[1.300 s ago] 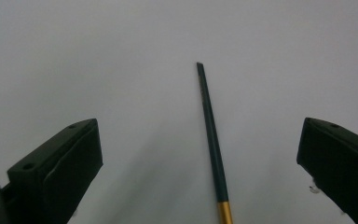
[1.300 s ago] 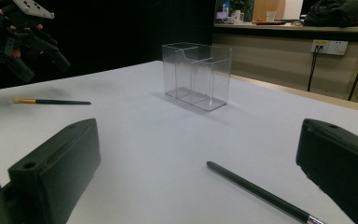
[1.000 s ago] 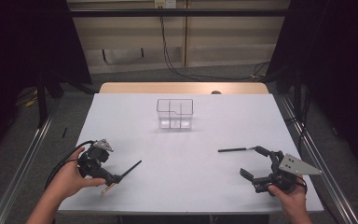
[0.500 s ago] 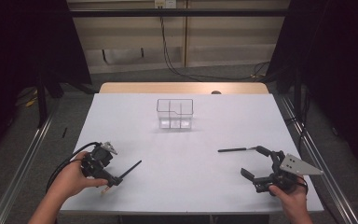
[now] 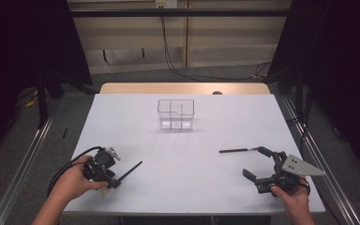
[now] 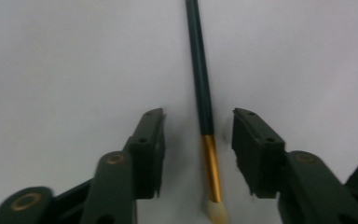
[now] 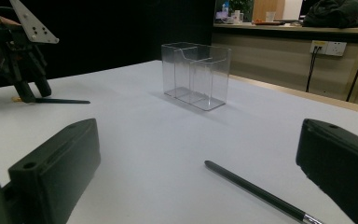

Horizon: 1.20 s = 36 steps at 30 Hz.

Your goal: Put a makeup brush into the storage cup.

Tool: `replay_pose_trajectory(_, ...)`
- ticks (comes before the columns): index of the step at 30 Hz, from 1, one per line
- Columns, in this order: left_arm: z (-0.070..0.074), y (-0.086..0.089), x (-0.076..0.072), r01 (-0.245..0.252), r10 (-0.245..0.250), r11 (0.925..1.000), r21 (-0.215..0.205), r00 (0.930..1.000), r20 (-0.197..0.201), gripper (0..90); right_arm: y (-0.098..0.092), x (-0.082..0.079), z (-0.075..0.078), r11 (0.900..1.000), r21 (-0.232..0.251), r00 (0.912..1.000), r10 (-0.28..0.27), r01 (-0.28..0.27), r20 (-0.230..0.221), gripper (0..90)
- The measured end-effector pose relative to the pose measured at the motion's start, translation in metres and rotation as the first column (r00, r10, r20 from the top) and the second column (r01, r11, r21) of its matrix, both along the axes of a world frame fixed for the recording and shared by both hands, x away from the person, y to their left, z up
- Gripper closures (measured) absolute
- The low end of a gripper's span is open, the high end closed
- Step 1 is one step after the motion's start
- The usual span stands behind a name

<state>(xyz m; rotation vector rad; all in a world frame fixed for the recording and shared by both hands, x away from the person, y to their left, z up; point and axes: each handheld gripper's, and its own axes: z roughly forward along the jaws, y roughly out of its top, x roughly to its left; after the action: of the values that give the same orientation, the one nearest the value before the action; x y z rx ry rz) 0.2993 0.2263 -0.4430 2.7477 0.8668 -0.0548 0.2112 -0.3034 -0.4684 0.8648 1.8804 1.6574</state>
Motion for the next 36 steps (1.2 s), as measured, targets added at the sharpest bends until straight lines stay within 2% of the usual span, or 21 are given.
replay_pose_trajectory(2, 0.0, -0.001, -0.001, 0.007, -0.007, 0.9999, 0.013, 0.9999, 0.008, 58.5, 0.0, 0.0, 0.0, 1.0, -0.001, 1.0, 0.0, 0.0, 0.001, 0.0)
replay_pose_trajectory(3, 0.0, -0.004, -0.002, 0.026, -0.027, 0.9988, 0.042, 0.9991, 0.032, 61.2, 0.0, 0.0, 0.0, 1.0, -0.002, 1.0, 0.0, 0.0, 0.002, 0.0)
replay_pose_trajectory(7, 0.0, -0.007, -0.002, 0.043, -0.044, 0.9972, 0.061, 0.9989, 0.019, 71.0, 0.0, 0.0, 0.0, 1.0, -0.005, 1.0, 0.0, 0.0, 0.005, 0.0)
replay_pose_trajectory(13, -0.002, -0.012, -0.001, 0.02, -0.02, 0.9963, 0.084, 0.9998, -0.002, 83.1, -0.001, 0.0, 0.0, 1.0, -0.006, 1.0, -0.001, 0.001, 0.001, 0.0)
replay_pose_trajectory(15, -0.001, -0.013, 0.0, 0.023, -0.023, 0.9949, 0.098, 0.9997, -0.006, 83.7, -0.001, 0.0, 0.0, 1.0, -0.008, 1.0, 0.001, -0.001, 0.003, 0.0)
replay_pose_trajectory(19, -0.001, -0.013, -0.002, 0.001, -0.002, 0.9963, 0.086, 1.0, 0.003, 83.7, 0.0, 0.0, 0.0, 1.0, -0.01, 1.0, 0.0, 0.0, 0.001, 0.0)
replay_pose_trajectory(27, 0.001, -0.013, -0.002, 0.001, -0.001, 0.9958, 0.091, 1.0, 0.008, 83.9, 0.0, 0.0, 0.0, 1.0, -0.014, 1.0, 0.005, -0.005, 0.002, 0.0)
replay_pose_trajectory(29, 0.001, -0.013, -0.001, -0.001, 0.001, 0.9962, 0.087, 1.0, -0.002, 83.9, 0.0, 0.0, 0.001, 1.0, -0.016, 1.0, 0.005, -0.005, 0.003, 0.0)
replay_pose_trajectory(32, 0.002, -0.012, 0.0, -0.018, 0.017, 0.9981, 0.059, 0.9998, 0.005, 84.0, 0.0, 0.0, 0.001, 1.0, -0.015, 1.0, 0.005, -0.005, 0.002, 0.0)
replay_pose_trajectory(36, 0.004, -0.015, 0.002, -0.011, 0.01, 0.9989, 0.045, 0.9999, 0.006, 84.0, 0.0, 0.0, 0.0, 1.0, -0.015, 1.0, 0.005, -0.005, 0.001, 0.0)
